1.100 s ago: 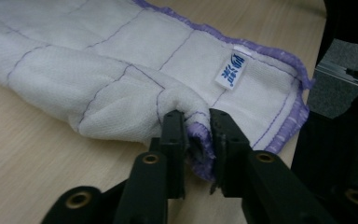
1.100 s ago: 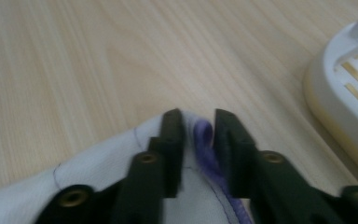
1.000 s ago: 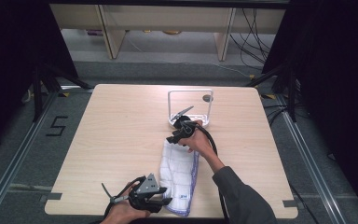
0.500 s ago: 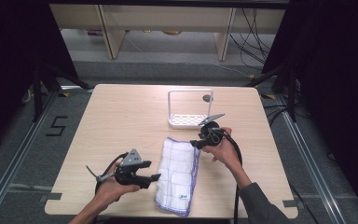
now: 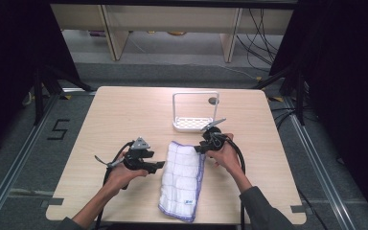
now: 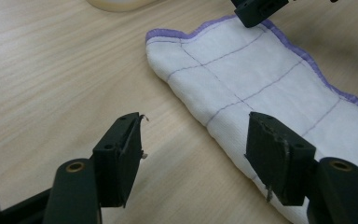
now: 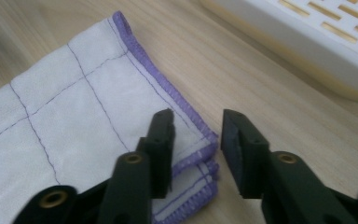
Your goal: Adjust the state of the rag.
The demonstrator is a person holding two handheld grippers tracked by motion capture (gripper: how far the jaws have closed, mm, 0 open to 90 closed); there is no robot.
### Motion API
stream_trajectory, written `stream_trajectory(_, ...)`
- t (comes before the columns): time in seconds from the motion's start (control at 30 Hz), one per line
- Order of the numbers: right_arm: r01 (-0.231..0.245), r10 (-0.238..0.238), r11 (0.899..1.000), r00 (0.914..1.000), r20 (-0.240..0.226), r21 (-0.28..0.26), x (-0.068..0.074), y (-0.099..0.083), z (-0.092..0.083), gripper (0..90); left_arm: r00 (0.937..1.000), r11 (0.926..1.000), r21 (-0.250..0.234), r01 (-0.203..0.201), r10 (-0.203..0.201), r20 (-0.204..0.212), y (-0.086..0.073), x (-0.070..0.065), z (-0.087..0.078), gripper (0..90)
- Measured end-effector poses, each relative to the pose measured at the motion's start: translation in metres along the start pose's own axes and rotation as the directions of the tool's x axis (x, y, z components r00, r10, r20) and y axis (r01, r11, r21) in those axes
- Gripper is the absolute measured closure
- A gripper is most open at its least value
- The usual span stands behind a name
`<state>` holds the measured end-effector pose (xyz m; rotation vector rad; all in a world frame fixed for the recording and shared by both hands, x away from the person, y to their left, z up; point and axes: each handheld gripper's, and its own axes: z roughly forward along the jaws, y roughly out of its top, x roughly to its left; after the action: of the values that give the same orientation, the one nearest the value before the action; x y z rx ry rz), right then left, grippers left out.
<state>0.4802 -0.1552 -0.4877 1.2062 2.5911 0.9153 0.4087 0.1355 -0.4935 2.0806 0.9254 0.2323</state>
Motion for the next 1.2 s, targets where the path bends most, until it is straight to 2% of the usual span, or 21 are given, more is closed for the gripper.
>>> stream_trajectory(0.13,0.023,-0.024,0.999,0.9991,-0.034,-0.022,0.0,-0.001,0.003,82.9,0.9999,0.9999,-0.001,0.01,-0.01,-0.008,0.001,0.001,0.002,35.3)
stream_trajectory(0.17,0.026,-0.026,1.0,0.9991,-0.035,-0.002,0.001,0.0,0.002,87.4,0.9999,0.9999,0.003,0.012,-0.012,-0.002,0.001,0.002,0.002,35.4)
stream_trajectory(0.2,0.022,-0.023,1.0,0.9987,-0.046,-0.022,0.002,-0.001,0.002,89.4,1.0,0.9999,0.007,0.009,-0.009,-0.001,0.001,0.002,0.003,35.4)
stream_trajectory(0.27,0.046,-0.047,0.999,0.9982,-0.037,-0.025,0.003,0.0,-0.001,90.0,1.0,0.9999,0.01,0.007,-0.007,0.003,0.001,0.002,0.003,35.5)
stream_trajectory(0.37,0.023,-0.024,0.999,0.9985,-0.049,-0.024,0.005,0.002,-0.007,90.0,0.9999,0.9999,0.002,0.017,-0.017,-0.003,0.001,0.002,0.002,35.7)
stream_trajectory(0.4,0.036,-0.038,0.997,0.9989,-0.027,-0.064,0.005,0.002,-0.007,89.7,0.9999,0.9999,0.004,0.013,-0.013,-0.005,0.001,0.003,0.002,35.9)
stream_trajectory(0.47,0.032,-0.032,0.998,0.9995,0.0,-0.047,0.006,0.002,-0.01,81.2,0.9999,0.9999,0.003,0.015,-0.015,-0.007,0.001,0.004,0.001,36.0)
stream_trajectory(0.5,0.032,-0.032,0.998,0.9995,0.0,-0.047,0.006,0.002,-0.01,81.2,0.9999,0.9999,0.003,0.015,-0.015,-0.007,0.001,0.004,0.001,36.1)
stream_trajectory(0.53,0.004,-0.003,1.0,0.9997,0.024,-0.016,0.008,0.002,-0.011,73.1,0.9995,0.9996,-0.001,0.029,-0.029,-0.007,0.001,0.005,0.0,36.0)
stream_trajectory(0.6,-0.016,0.016,1.0,0.999,0.04,0.004,0.008,0.0,-0.009,70.3,0.9996,0.9997,-0.003,0.025,-0.025,-0.013,0.001,0.006,-0.001,36.0)
stream_trajectory(0.63,-0.02,0.02,1.0,0.9993,0.032,0.001,0.008,-0.002,-0.008,68.7,0.9995,0.9996,-0.007,0.029,-0.029,-0.015,0.001,0.006,-0.001,36.0)
stream_trajectory(0.67,-0.031,0.031,0.999,0.9992,0.027,0.01,0.008,-0.003,-0.007,68.7,0.9994,0.9994,-0.008,0.034,-0.034,-0.011,0.001,0.007,-0.001,36.0)
stream_trajectory(0.73,-0.019,0.018,1.0,0.9991,0.037,0.01,0.007,-0.006,-0.005,73.8,0.9993,0.9994,-0.009,0.034,-0.035,-0.016,0.001,0.007,-0.002,36.1)
stream_trajectory(0.77,-0.024,0.024,1.0,0.9995,0.02,0.014,0.009,-0.006,-0.004,76.7,0.9994,0.9994,-0.006,0.033,-0.033,-0.009,0.001,0.007,-0.002,36.1)
stream_trajectory(0.8,-0.022,0.022,1.0,0.9993,0.032,0.002,0.009,-0.007,-0.001,80.9,0.9995,0.9995,-0.005,0.03,-0.03,-0.009,0.002,0.007,-0.002,36.1)
stream_trajectory(0.83,-0.022,0.022,1.0,0.9993,0.032,0.002,0.009,-0.007,-0.001,80.9,0.9995,0.9995,-0.005,0.03,-0.03,-0.009,0.002,0.007,-0.002,36.1)
stream_trajectory(0.87,-0.003,0.003,1.0,0.9999,0.01,0.008,0.007,-0.007,-0.001,86.6,0.9995,0.9996,-0.005,0.029,-0.029,-0.012,0.002,0.007,-0.003,36.1)
stream_trajectory(0.93,-0.005,0.005,1.0,0.9999,-0.015,0.01,0.009,-0.007,-0.002,88.3,0.9995,0.9996,-0.009,0.028,-0.028,-0.017,0.002,0.007,-0.003,36.2)
stream_trajectory(1.0,0.009,-0.009,1.0,0.9999,0.015,-0.006,0.009,-0.006,-0.003,88.9,0.9992,0.9993,-0.011,0.036,-0.036,-0.017,0.002,0.008,-0.003,36.2)
stream_trajectory(1.03,0.009,-0.009,1.0,1.0,0.002,-0.01,0.011,-0.006,-0.006,89.0,0.9993,0.9993,-0.009,0.036,-0.036,-0.011,0.002,0.009,-0.004,36.2)
stream_trajectory(1.2,0.03,-0.029,0.998,0.9995,0.008,-0.055,0.017,-0.003,-0.03,89.0,0.999,0.9991,-0.015,0.04,-0.04,-0.022,0.002,0.011,-0.006,36.2)
